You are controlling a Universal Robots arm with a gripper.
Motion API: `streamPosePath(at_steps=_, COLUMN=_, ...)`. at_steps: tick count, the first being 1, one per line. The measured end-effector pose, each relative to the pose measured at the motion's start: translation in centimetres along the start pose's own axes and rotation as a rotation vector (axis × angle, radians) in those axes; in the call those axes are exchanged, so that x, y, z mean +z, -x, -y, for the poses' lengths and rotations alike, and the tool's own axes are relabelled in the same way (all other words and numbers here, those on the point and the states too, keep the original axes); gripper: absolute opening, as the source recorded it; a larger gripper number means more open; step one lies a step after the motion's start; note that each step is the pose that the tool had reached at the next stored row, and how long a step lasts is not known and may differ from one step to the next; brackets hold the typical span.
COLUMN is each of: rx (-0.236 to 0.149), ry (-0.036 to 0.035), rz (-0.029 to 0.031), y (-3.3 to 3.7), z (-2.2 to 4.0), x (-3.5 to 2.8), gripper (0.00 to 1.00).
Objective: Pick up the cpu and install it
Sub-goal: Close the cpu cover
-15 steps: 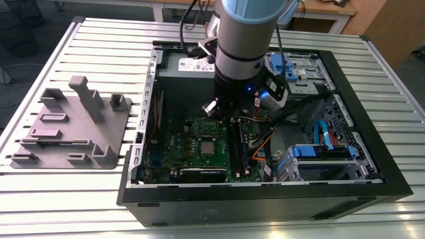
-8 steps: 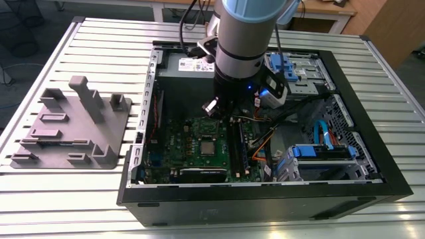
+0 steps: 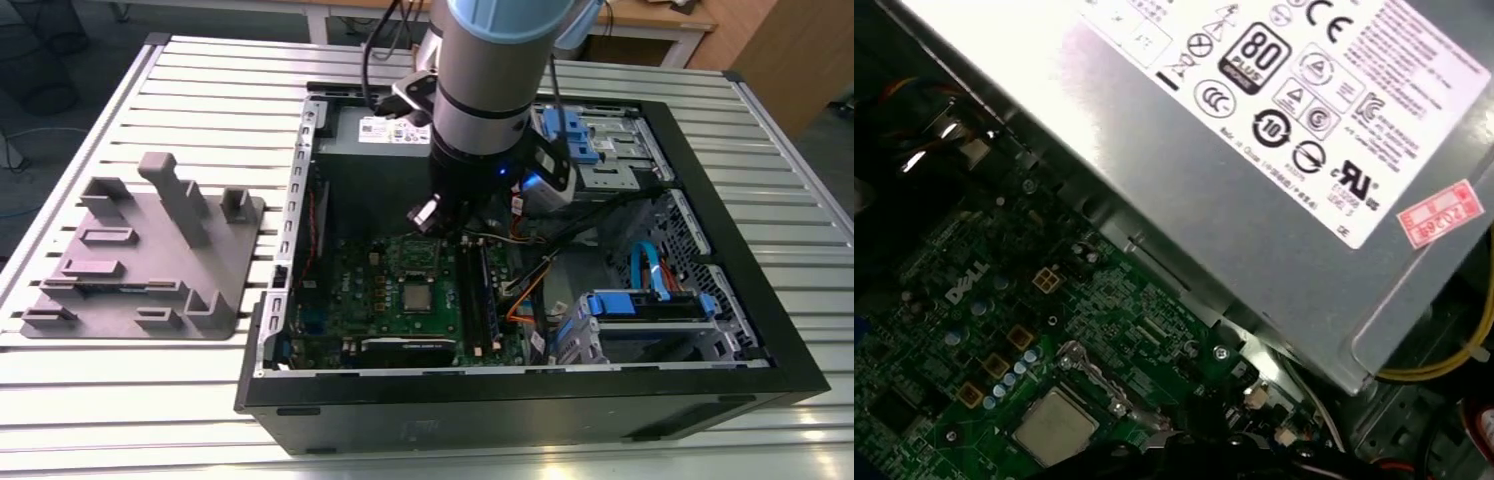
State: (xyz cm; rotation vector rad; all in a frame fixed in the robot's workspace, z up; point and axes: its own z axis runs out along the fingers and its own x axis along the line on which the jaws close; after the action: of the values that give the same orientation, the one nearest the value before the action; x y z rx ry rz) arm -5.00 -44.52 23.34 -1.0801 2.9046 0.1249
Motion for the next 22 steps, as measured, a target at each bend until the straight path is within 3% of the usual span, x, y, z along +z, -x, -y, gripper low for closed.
streamPosePath(at_steps=4, rx=-0.061, ry=0.0040, rz=-0.0036, y=0.00, z=0.00, x=0.01, gripper=0.11)
streamPosePath(at_steps=14, rx=-0.087, ry=0.0054, rz=-0.0054, y=0.00, z=-0.02, x=-0.03, gripper=0.11)
streamPosePath(at_steps=22, rx=-0.164, ry=0.0101, rz=-0.0106, y=-0.01, z=-0.03, x=-0.06, gripper=0.11)
